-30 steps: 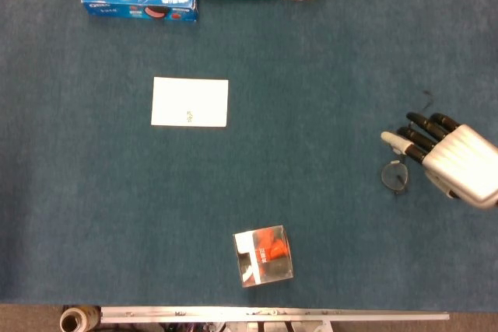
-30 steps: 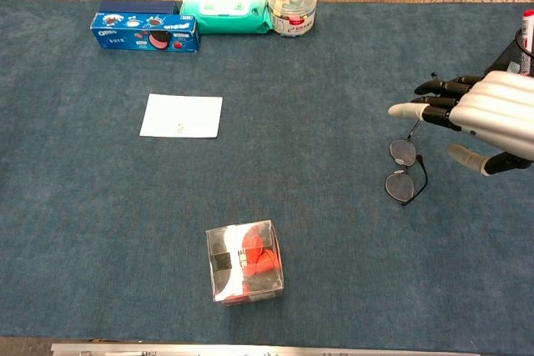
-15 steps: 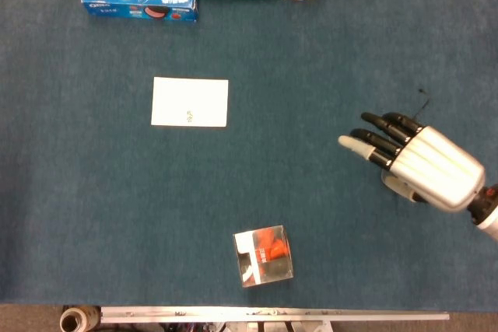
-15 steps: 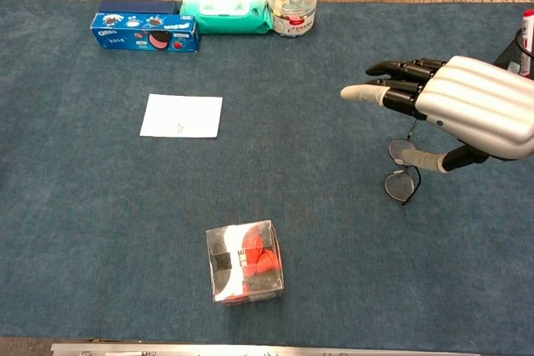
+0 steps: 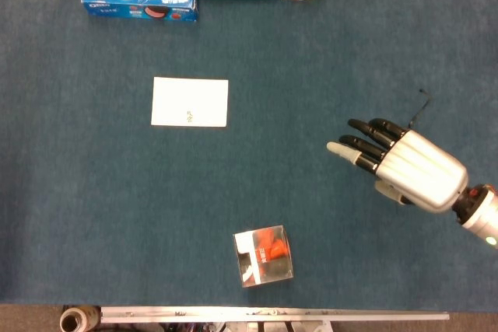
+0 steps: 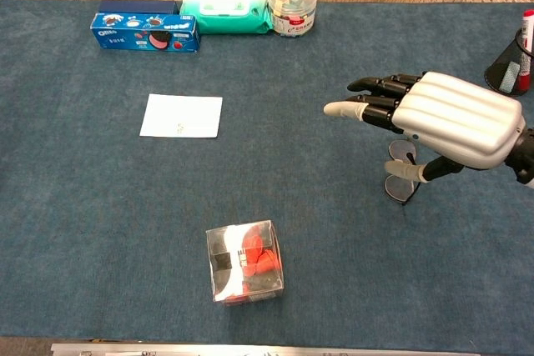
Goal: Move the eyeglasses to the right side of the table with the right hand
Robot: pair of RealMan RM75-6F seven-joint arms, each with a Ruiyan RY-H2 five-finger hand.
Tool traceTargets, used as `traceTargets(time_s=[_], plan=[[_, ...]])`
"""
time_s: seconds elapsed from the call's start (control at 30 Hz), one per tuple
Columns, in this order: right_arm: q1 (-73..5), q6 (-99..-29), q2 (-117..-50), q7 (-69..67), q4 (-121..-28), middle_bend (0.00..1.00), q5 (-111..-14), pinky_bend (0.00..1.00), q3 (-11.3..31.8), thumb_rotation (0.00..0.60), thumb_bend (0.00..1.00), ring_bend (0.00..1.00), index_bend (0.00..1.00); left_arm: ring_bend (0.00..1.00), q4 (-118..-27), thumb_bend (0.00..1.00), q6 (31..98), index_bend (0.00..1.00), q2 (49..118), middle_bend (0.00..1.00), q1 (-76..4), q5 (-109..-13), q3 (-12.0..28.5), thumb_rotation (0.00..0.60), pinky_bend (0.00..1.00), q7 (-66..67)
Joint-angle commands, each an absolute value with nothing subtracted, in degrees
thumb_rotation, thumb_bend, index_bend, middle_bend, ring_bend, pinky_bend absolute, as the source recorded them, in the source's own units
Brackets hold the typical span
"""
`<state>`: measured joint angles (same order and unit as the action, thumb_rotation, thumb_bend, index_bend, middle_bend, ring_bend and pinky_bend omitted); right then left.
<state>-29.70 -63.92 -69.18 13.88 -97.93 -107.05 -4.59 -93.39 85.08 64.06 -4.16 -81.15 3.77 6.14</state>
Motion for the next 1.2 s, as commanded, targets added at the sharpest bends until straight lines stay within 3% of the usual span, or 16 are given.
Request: traceTargets(time_s=[0.03,0.87,1.2], plan=[[-29.6,-63.6,-69.4,14.1,-97.3,0.22,-106.6,0.22,-4.7,0.6,0.27,0.09,0.11,0.25,-93.4,0.13,85.2,0.49,64.0,0.38,-4.1,-81.2,3.8,0.6,0.46,6.1],[-30.2,-59.9,-74.4,12.8,-85.2,0.22,-100.5,0.22,-4.4,0.6,0.27,0.09,0.11,0.25,-93.4,0.13,84.9,0.49,64.1,0.38,-4.1,-81.3,3.5,0.6,0.47,6.4],[-30.4,-63.7,-73.5,10.6,-85.8,0.24,-102.6,0.22,-4.4,0.6,0.27,0.09,0.12,0.25,-93.3,0.13,84.6,0.49,64.2,0.38,-4.2,-81.0,3.6,0.6,0.47,6.8]])
